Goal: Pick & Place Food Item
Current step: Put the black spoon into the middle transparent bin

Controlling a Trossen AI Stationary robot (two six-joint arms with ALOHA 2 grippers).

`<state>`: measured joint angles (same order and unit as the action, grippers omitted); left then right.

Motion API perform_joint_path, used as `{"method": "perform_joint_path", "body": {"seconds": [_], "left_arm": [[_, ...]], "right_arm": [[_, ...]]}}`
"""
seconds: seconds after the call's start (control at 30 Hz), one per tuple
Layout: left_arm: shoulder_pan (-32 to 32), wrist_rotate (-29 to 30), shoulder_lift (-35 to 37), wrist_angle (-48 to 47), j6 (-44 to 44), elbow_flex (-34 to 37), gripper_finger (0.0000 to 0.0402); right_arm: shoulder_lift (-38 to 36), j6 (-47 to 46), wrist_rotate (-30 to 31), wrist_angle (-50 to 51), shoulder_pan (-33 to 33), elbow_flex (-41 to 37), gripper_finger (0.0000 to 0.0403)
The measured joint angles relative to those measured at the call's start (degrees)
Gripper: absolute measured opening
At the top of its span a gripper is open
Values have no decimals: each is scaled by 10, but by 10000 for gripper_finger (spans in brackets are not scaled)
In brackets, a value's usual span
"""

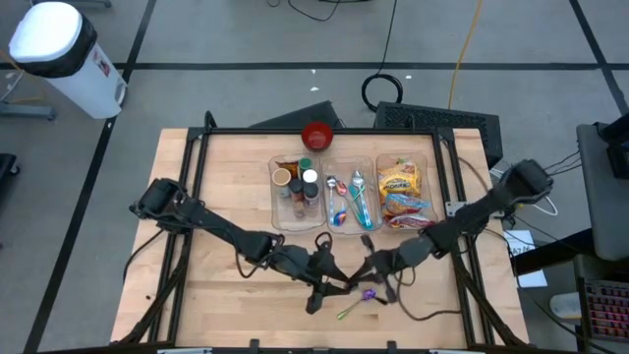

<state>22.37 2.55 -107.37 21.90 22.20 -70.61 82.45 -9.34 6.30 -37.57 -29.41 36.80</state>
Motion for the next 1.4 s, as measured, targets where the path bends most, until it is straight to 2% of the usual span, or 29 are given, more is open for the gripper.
{"method": "perform_joint_path", "body": {"seconds": [0.2,0.4,0.5,0.6,0.7,0.8,0.93,1.07,1.2,1.4], "left_arm": [[4,-61,30,30,24,0,159],[32,-52,61,29,-17,0,159],[50,-37,68,28,-61,0,159],[60,-18,71,27,-89,0,159],[63,-8,71,16,-101,0,159],[58,0,71,1,-99,0,159],[49,6,70,-19,-96,0,159],[42,7,70,-30,-74,0,159],[40,7,70,-34,-68,0,159],[40,6,70,-39,-68,0,159]], "right_arm": [[-100,56,14,10,42,0,1],[-182,73,14,15,133,-23,1],[-212,73,14,-44,199,-51,0],[-221,89,14,-151,270,-93,0],[-207,140,16,-246,332,-150,0],[-178,111,16,-314,373,-210,0],[-138,71,13,-426,384,-276,0],[-129,27,12,-516,375,-309,0],[-137,-6,11,-522,363,-321,0],[-139,20,11,-512,339,-323,0]]}}
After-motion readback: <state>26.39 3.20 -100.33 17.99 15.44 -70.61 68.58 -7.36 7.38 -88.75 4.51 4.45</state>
